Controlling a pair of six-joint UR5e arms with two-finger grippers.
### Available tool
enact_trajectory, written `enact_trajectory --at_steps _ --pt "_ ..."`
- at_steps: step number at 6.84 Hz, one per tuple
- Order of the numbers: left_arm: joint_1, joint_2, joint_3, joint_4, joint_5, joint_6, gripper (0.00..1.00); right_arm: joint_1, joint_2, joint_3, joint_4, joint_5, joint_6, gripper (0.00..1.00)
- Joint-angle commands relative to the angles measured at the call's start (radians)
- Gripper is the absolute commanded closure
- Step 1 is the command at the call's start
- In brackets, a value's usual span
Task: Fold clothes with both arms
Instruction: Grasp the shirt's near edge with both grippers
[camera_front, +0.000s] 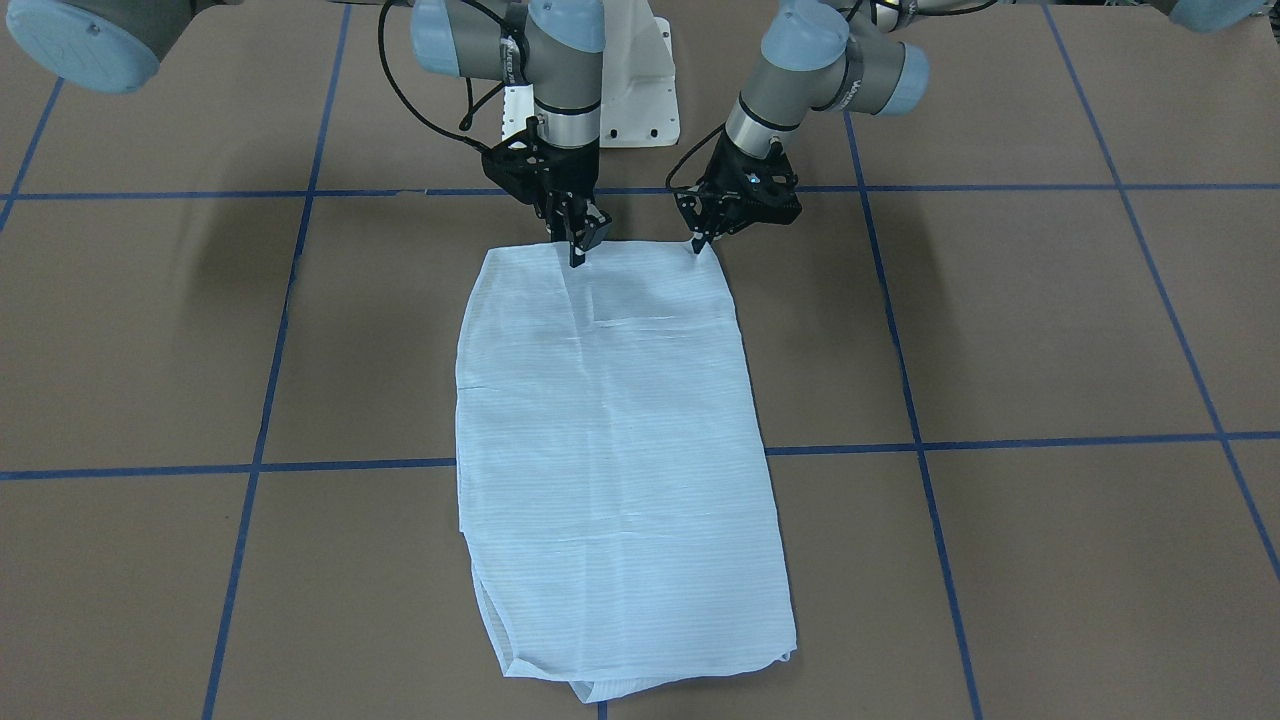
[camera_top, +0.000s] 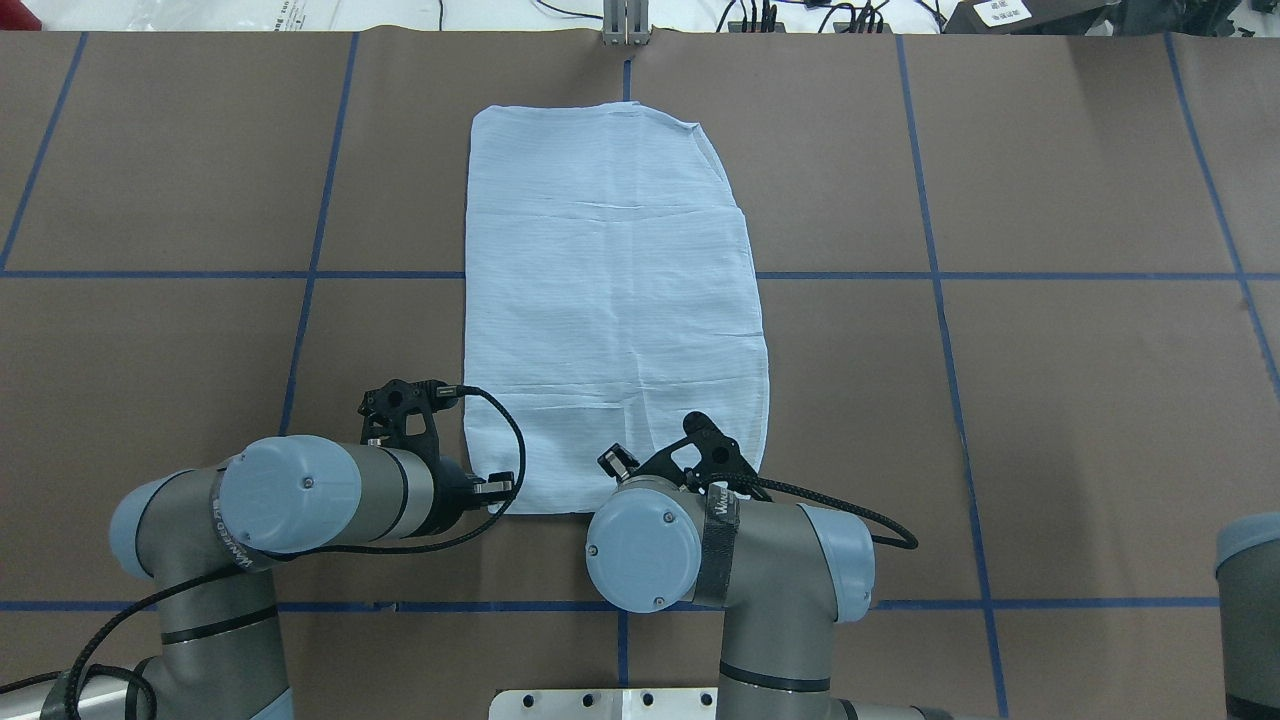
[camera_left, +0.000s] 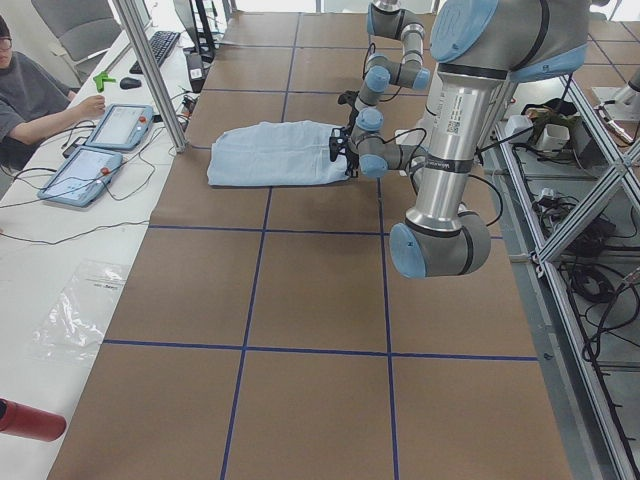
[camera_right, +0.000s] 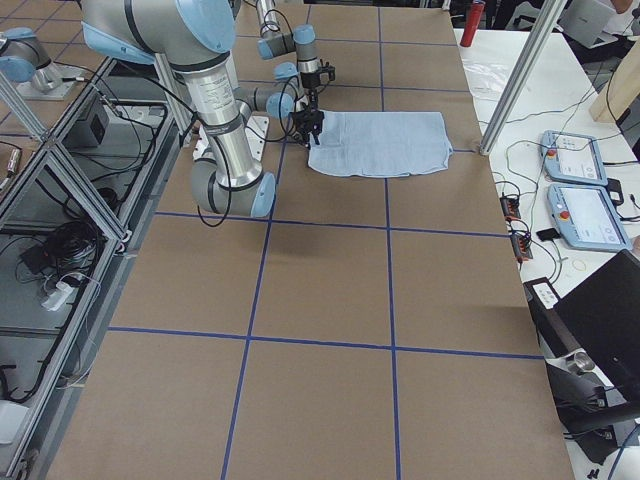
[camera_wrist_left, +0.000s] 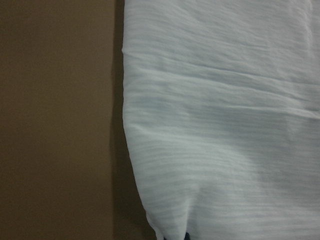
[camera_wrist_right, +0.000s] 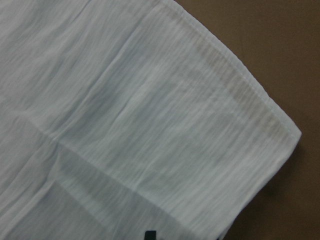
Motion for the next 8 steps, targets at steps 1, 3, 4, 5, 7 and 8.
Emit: enact_trajectory --at_steps 1,3,4,5,7,8 --pt "0.001 -0.002 0.000 0.000 -0.001 0.002 1.00 0.002 0.001 0.001 0.007 -0.010 0.000 1.00" --pt "-0.002 -0.002 -0.026 0.000 -0.008 0.008 1.00 0.023 0.000 0.016 0.018 -0.010 -0.014 1.00" --pt "-0.005 0.003 -0.069 0.003 -0.012 0.008 1.00 0.028 -0.014 0.071 0.009 -0.008 -0.017 1.00" --pt "-0.004 0.009 -0.106 0.023 -0.012 0.006 1.00 0.026 -0.052 0.155 -0.014 -0.007 -0.015 1.00" --pt "0.005 0.032 -0.266 0.125 -0.014 -0.011 1.00 -0.029 -0.059 0.359 -0.190 -0.008 -0.012 1.00" --pt "0.013 0.032 -0.371 0.214 -0.020 -0.052 1.00 -0.056 -0.056 0.445 -0.273 -0.010 -0.005 1.00"
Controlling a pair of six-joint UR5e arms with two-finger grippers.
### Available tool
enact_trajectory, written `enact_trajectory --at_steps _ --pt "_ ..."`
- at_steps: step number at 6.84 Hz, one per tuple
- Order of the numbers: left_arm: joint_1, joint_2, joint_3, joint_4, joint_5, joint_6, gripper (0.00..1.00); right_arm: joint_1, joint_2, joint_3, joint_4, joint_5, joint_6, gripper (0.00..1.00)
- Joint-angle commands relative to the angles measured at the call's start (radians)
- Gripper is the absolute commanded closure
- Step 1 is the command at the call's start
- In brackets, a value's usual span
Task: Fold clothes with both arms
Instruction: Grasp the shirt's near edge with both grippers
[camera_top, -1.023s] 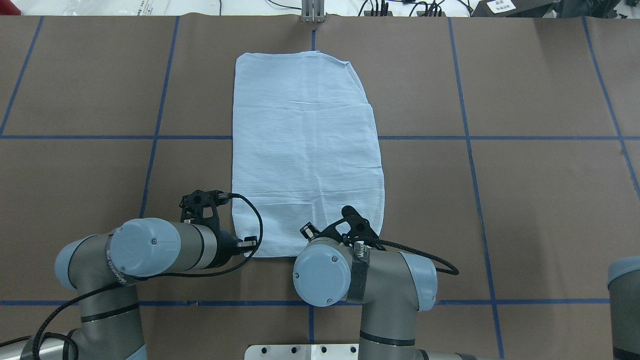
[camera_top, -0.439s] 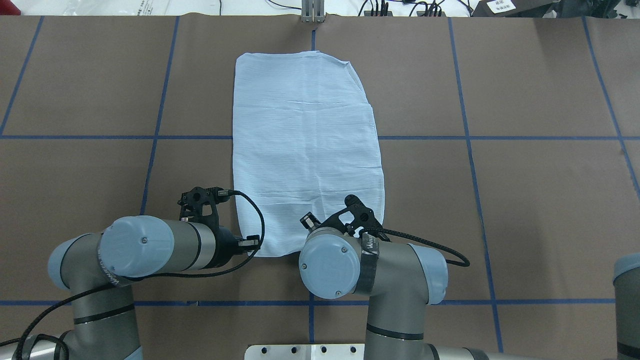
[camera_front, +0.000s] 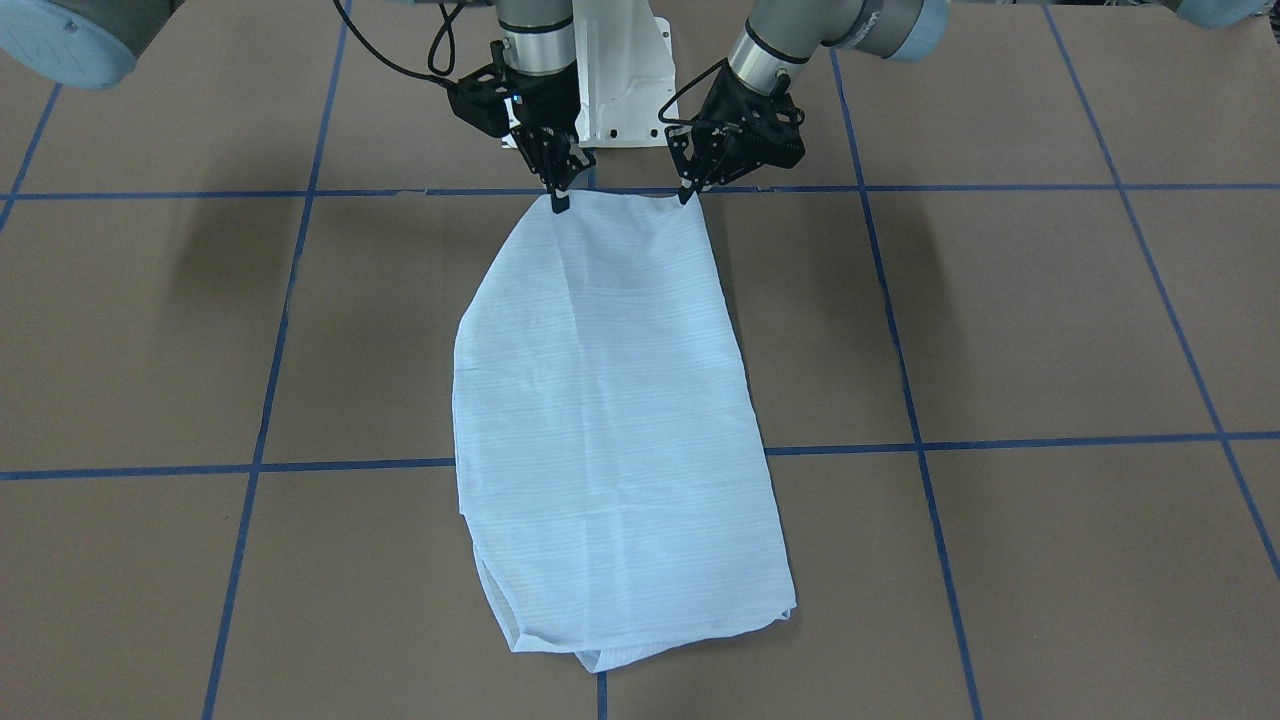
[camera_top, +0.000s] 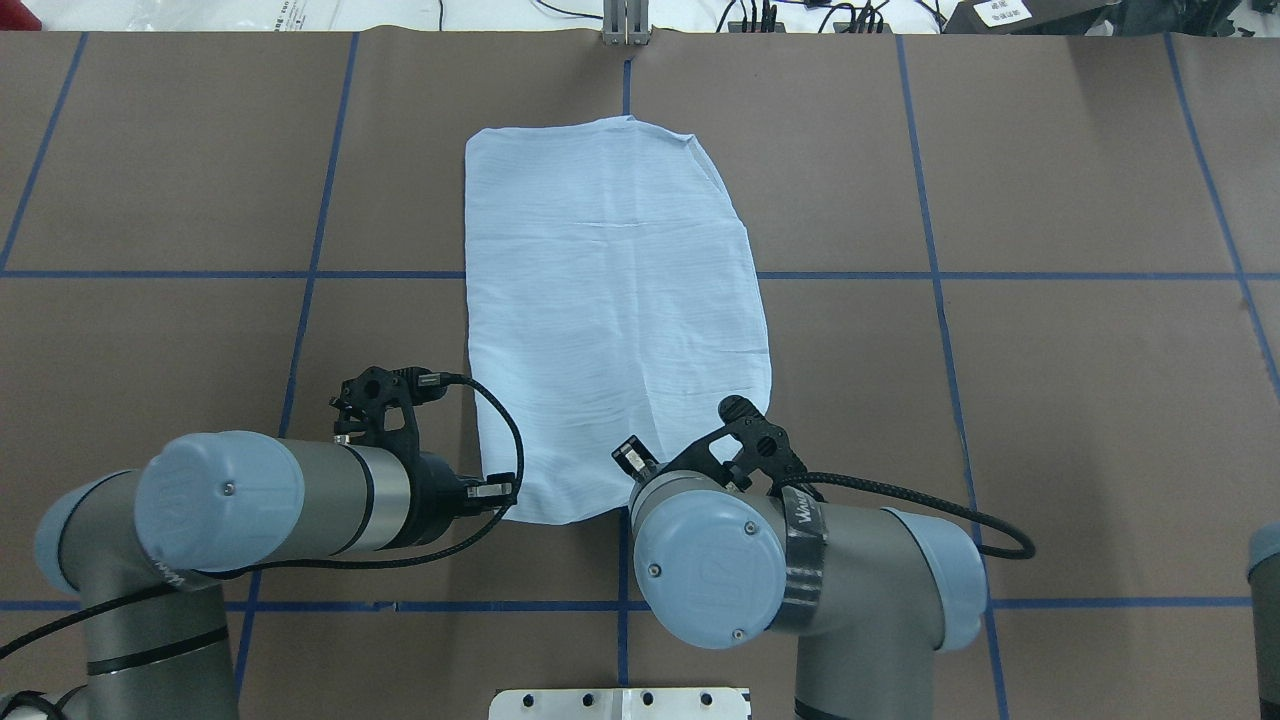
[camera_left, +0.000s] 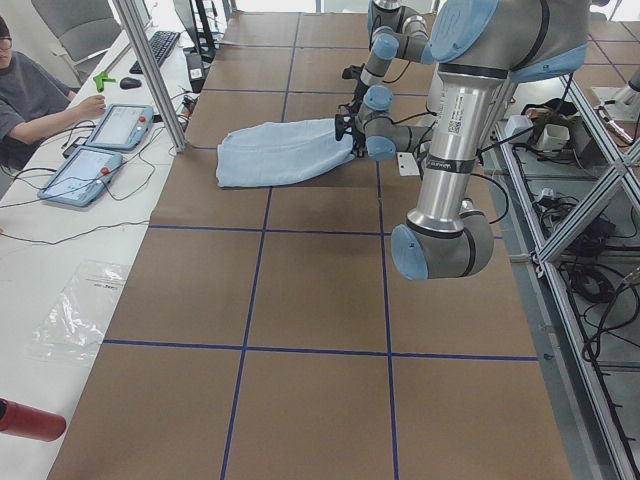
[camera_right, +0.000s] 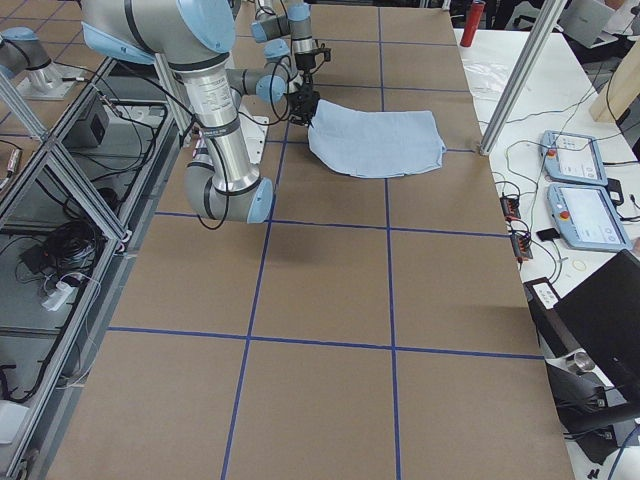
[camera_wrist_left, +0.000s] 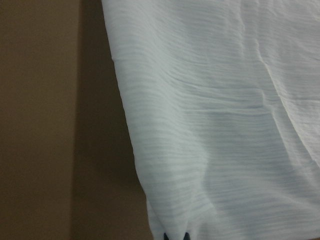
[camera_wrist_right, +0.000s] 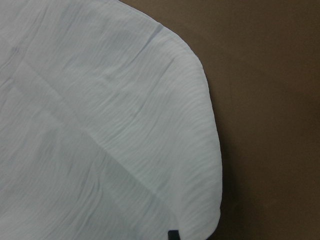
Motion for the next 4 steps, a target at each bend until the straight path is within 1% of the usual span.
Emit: enact_trajectory --at_steps 1,2,3,4 --pt "0.025 0.007 -0.219 0.181 -0.023 -0.055 1.00 -0.043 0.004 0.192 -0.169 0.000 0.006 1.00" --pt "0.026 -0.004 -0.275 0.258 -0.055 -0.055 1.00 -0.043 0.020 0.211 -0.198 0.000 -0.001 1.00" --pt "0.015 -0.022 -0.253 0.282 -0.076 -0.044 1.00 -0.034 0.027 0.188 -0.193 -0.007 -0.042 1.00" --pt "-0.014 -0.037 -0.201 0.280 -0.074 -0.038 1.00 0.001 0.042 0.169 -0.190 -0.026 -0.117 1.00"
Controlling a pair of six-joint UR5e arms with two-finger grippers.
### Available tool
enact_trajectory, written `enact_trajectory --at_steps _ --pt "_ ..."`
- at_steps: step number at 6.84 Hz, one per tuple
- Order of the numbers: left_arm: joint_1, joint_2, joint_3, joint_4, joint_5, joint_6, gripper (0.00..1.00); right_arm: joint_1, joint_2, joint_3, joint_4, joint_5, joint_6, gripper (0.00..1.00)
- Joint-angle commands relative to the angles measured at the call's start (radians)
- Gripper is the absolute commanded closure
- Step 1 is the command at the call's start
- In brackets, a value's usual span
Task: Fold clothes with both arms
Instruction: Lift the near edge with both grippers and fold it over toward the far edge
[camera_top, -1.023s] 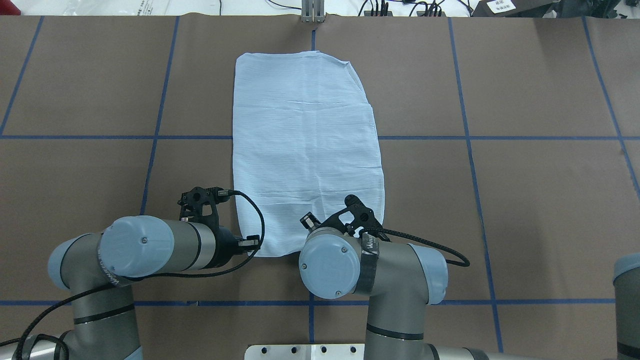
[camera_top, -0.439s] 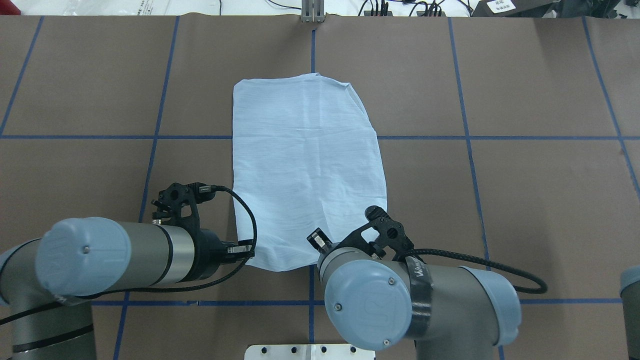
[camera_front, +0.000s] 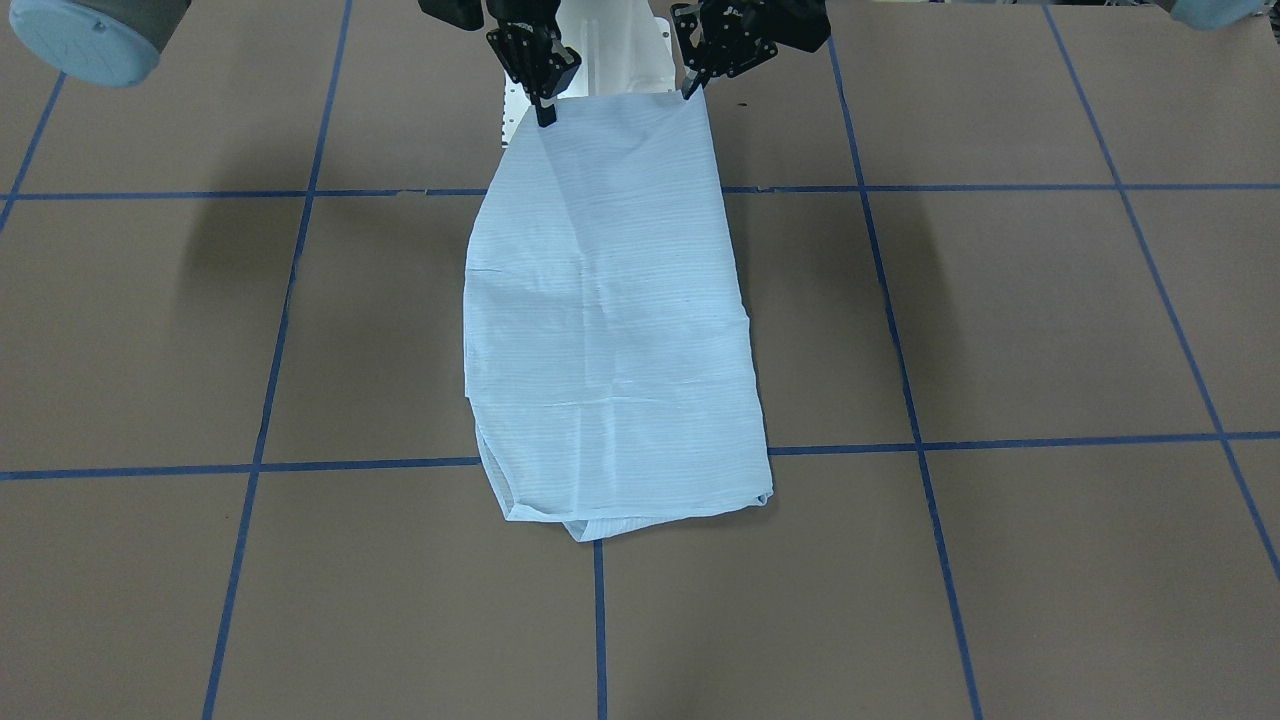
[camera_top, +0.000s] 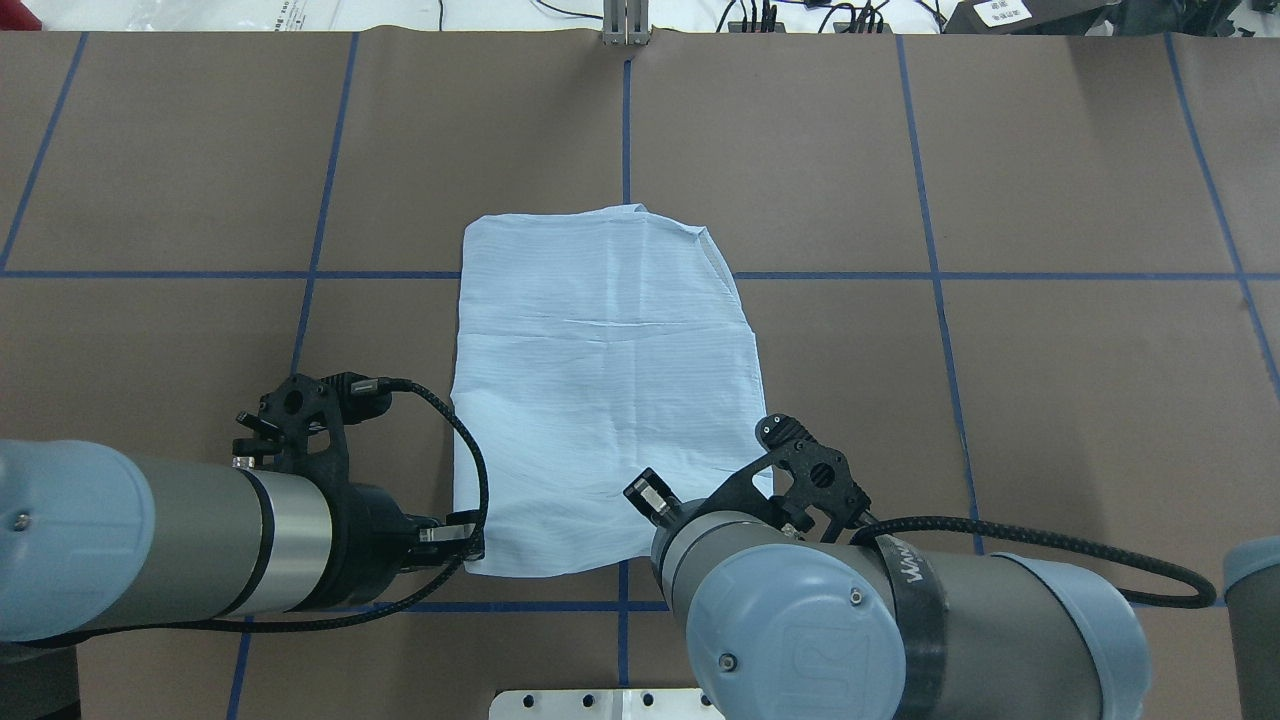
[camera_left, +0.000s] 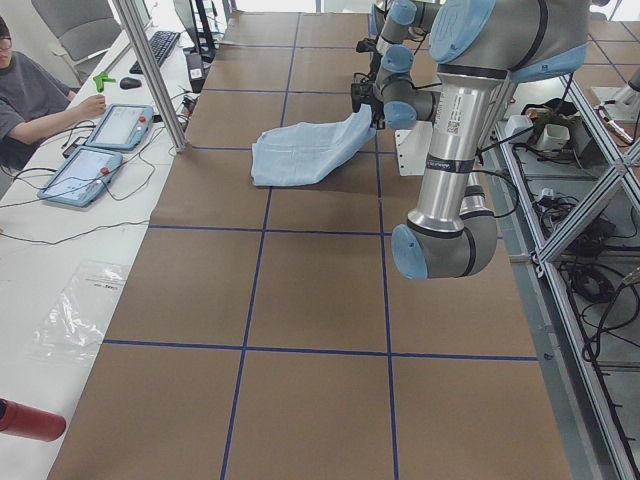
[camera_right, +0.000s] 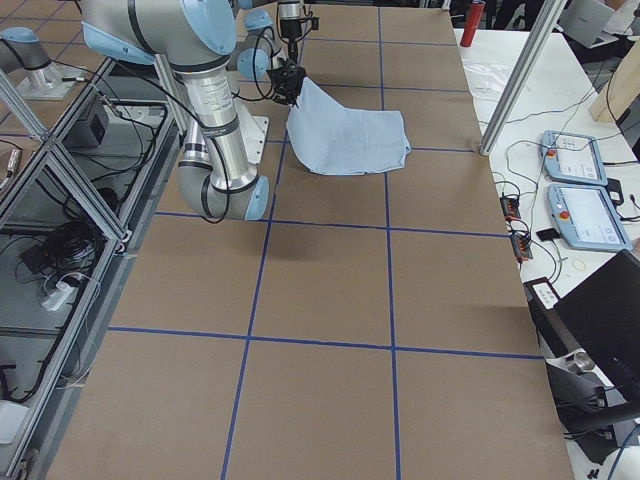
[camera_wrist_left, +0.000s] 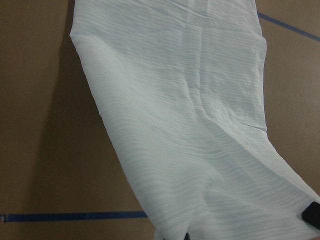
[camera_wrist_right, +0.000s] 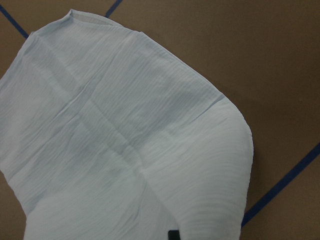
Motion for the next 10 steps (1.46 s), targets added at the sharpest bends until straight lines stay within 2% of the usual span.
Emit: enact_trajectory --at_steps 1,4,7,8,10 --pt "-0.086 -0.073 0.104 0.019 -0.009 0.030 1.00 0.078 0.076 -0.097 0.025 -0.016 -0.084 1.00" --pt "-0.298 -0.151 0.266 0.018 -0.015 0.181 1.00 0.228 0.165 -0.385 0.252 -0.016 -0.223 1.00" --pt "-0.450 -0.329 0.585 -0.026 -0.015 0.303 1.00 0.347 0.321 -0.758 0.440 -0.010 -0.334 1.00" --pt "-0.464 -0.352 0.704 -0.130 -0.015 0.304 1.00 0.361 0.358 -0.848 0.493 -0.007 -0.357 1.00" --pt "-0.475 -0.409 0.950 -0.311 -0.011 0.338 1.00 0.391 0.365 -0.955 0.585 -0.007 -0.414 1.00"
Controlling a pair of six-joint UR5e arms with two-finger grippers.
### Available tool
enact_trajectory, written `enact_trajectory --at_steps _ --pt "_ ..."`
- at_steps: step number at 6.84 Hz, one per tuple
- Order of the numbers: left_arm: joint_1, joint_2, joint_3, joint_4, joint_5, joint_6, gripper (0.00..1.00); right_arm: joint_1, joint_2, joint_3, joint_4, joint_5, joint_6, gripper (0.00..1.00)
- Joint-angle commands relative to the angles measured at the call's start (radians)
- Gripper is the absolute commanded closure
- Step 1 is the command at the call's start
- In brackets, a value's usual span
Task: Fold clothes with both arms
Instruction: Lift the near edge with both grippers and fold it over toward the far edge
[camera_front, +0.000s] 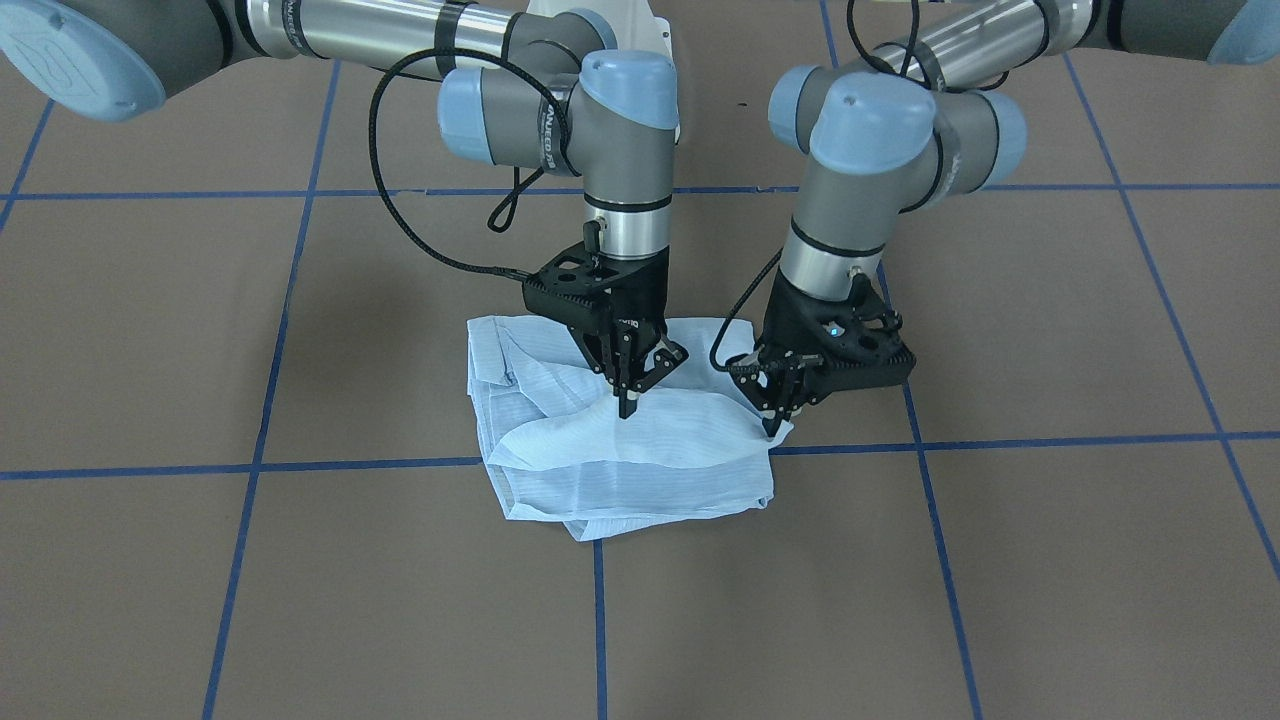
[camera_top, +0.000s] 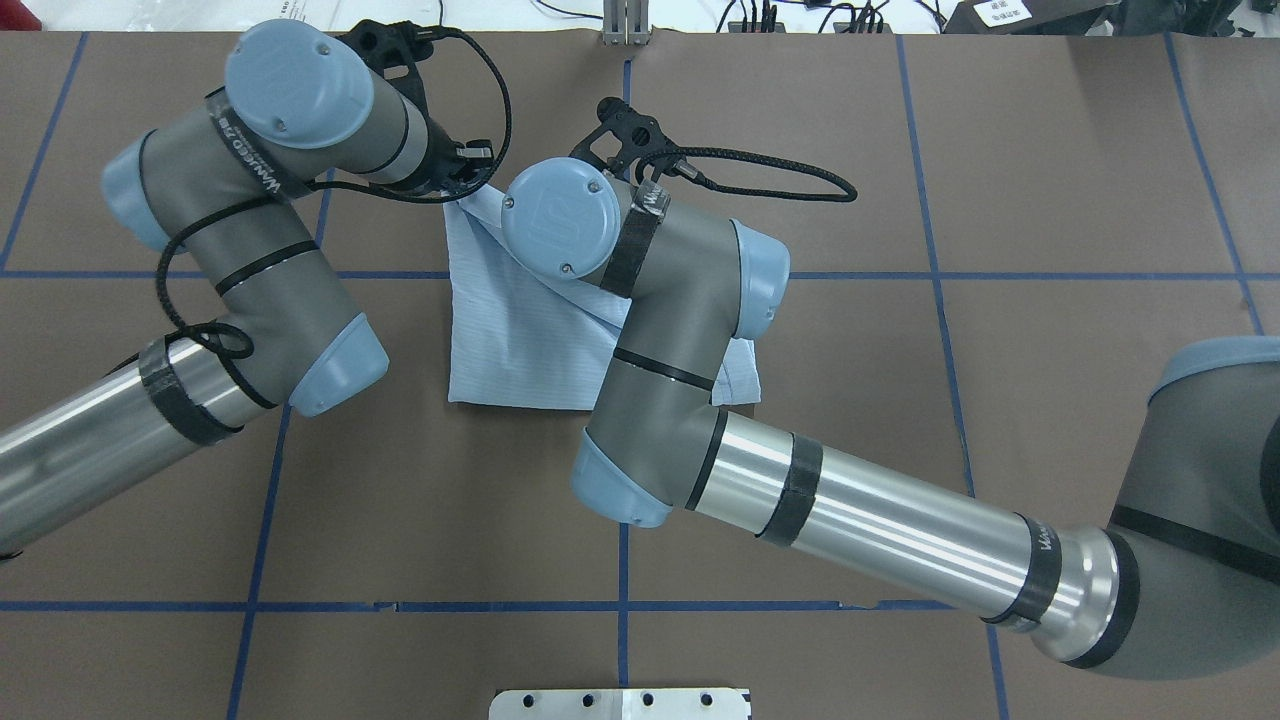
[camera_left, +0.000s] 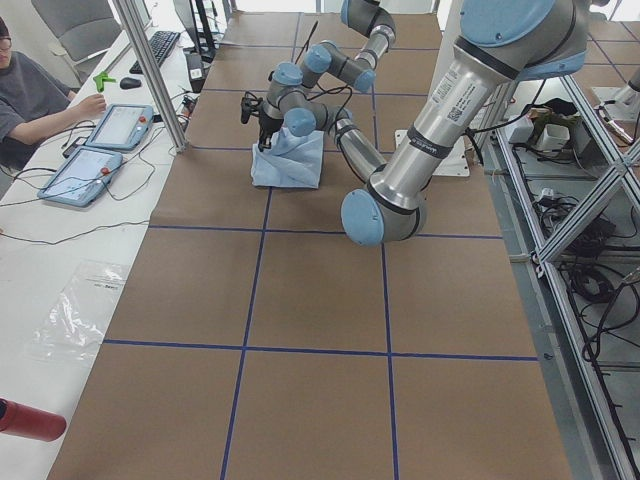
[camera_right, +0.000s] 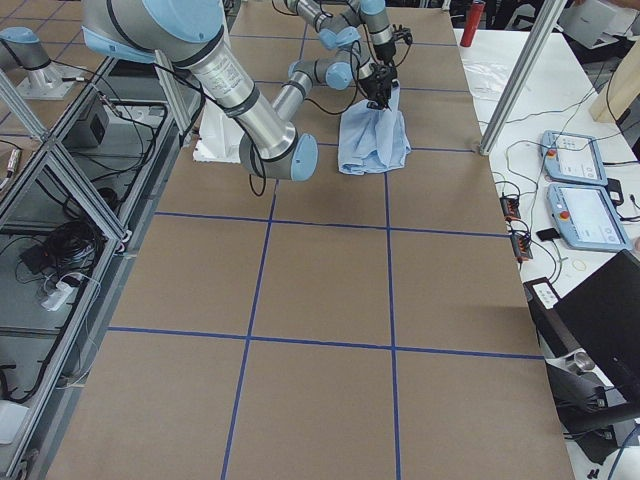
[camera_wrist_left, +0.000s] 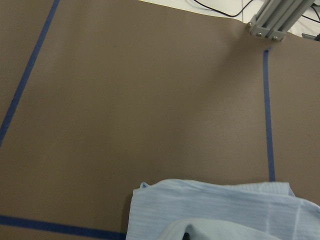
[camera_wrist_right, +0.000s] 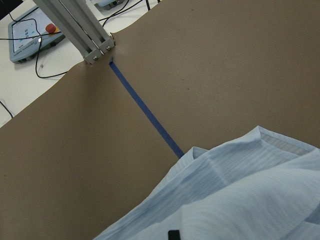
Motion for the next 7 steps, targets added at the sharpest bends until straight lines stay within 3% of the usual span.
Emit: enact_trajectory --at_steps 1,3,4,5,7 --pt "-0.008 -0.053 0.227 -0.154 0.004 0.028 1.00 0.027 0.013 -0.118 0.097 0.001 -0.066 1.00" --pt "-0.005 -0.082 0.337 -0.228 0.006 0.029 1.00 0.033 0.035 -0.205 0.161 0.001 -0.107 1.00" --pt "-0.004 -0.082 0.337 -0.231 0.006 0.029 0.78 0.033 0.054 -0.230 0.161 -0.003 -0.141 0.39" --pt "-0.007 -0.073 0.330 -0.241 0.006 0.080 0.01 0.044 0.074 -0.232 0.161 0.004 -0.246 0.00" --pt "-0.046 -0.044 0.284 -0.253 -0.063 0.213 0.00 0.093 0.094 -0.227 0.155 0.132 -0.349 0.00"
